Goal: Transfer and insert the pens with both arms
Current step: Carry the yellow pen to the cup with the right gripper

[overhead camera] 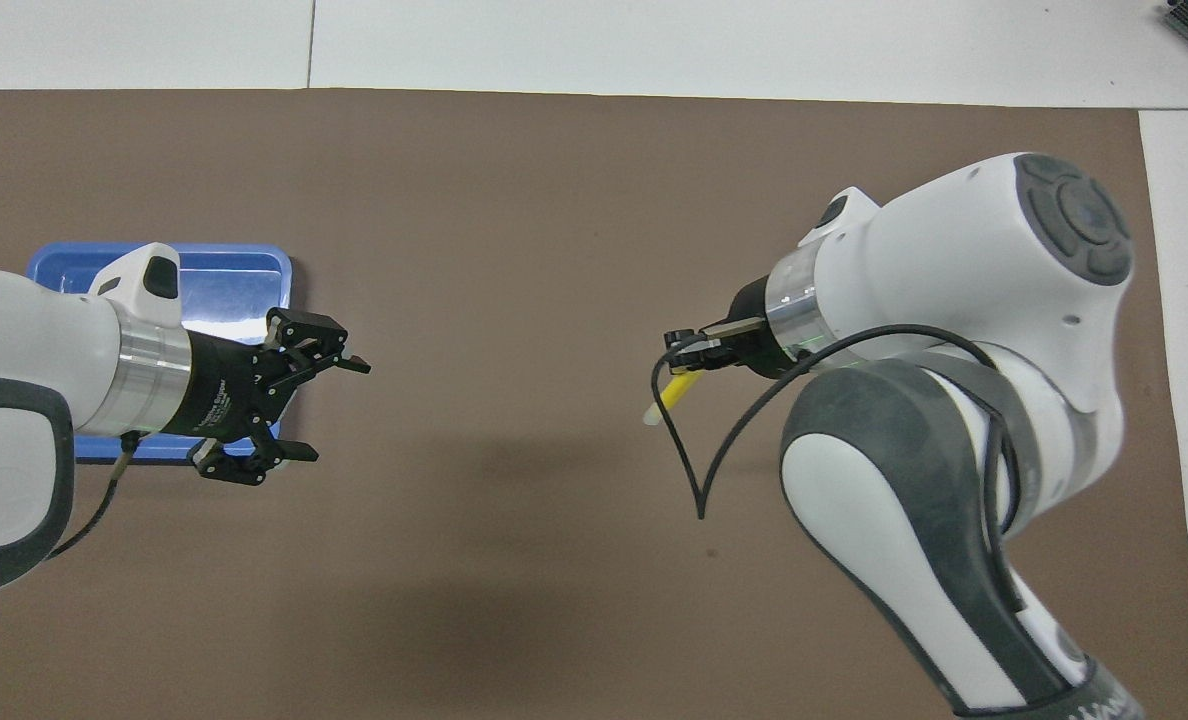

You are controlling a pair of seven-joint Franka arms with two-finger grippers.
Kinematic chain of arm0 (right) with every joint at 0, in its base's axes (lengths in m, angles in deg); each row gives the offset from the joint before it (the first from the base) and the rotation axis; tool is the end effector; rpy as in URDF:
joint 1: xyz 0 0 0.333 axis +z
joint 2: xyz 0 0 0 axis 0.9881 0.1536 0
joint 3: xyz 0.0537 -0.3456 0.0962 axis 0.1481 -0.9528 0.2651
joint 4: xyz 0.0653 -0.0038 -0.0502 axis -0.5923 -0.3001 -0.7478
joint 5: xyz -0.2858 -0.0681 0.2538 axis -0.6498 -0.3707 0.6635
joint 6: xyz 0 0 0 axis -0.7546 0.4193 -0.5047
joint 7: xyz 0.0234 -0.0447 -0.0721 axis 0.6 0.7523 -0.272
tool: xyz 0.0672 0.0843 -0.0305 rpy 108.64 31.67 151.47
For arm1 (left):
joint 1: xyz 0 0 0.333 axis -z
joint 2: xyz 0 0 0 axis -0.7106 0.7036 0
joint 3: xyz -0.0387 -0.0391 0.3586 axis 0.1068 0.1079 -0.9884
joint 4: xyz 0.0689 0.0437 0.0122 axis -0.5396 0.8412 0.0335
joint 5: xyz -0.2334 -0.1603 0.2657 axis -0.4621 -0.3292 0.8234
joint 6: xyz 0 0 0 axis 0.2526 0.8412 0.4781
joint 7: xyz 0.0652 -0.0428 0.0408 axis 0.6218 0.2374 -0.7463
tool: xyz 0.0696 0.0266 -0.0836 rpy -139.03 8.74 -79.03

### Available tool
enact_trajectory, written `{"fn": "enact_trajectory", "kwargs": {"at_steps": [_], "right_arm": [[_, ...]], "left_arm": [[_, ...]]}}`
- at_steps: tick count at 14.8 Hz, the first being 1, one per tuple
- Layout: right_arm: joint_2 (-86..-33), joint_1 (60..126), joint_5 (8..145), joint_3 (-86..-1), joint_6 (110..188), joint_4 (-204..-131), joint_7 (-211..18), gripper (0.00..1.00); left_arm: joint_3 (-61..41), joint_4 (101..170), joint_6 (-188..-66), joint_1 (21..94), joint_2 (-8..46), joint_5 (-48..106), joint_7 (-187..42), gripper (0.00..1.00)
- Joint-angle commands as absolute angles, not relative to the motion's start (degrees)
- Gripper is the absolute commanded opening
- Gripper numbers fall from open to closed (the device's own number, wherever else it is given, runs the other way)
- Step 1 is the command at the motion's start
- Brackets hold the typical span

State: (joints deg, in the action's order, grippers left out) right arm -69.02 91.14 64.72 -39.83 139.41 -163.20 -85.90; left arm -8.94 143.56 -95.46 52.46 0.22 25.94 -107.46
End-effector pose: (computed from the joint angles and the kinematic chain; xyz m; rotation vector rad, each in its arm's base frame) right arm 0.5526 0.2349 0.5697 -2.7816 -0.3161 0.0225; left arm 0.4838 -0.1349 0.5516 2.5059 1.1175 -0.3669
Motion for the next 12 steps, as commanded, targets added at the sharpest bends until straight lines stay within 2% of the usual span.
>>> {"fn": "enact_trajectory", "kwargs": {"at_steps": [1, 4, 6, 12], "right_arm": [[-70.49, 86.45, 55.49, -39.25, 134.36, -163.66, -100.29, 0.0], [-71.28, 83.63, 43.71, -39.16, 133.29, -164.97, -114.37, 0.0], [-72.42, 81.62, 38.42, -39.16, 137.13, -169.1, -119.75, 0.0], [-76.47, 74.49, 37.96, -39.16, 144.98, -180.27, -133.91, 0.0]], "left_arm": [[-8.88, 145.1, -94.01, 49.34, -1.81, 32.21, -93.12, 1.0], [-8.96, 145.1, -94.36, 44.24, -1.55, 38.98, -73.44, 1.0], [-8.96, 145.1, -95.06, 41.16, -1.03, 43.91, -63.57, 1.0], [-8.96, 145.1, -102.43, 36.5, 3.8, 54.81, -46.59, 1.0]]}}
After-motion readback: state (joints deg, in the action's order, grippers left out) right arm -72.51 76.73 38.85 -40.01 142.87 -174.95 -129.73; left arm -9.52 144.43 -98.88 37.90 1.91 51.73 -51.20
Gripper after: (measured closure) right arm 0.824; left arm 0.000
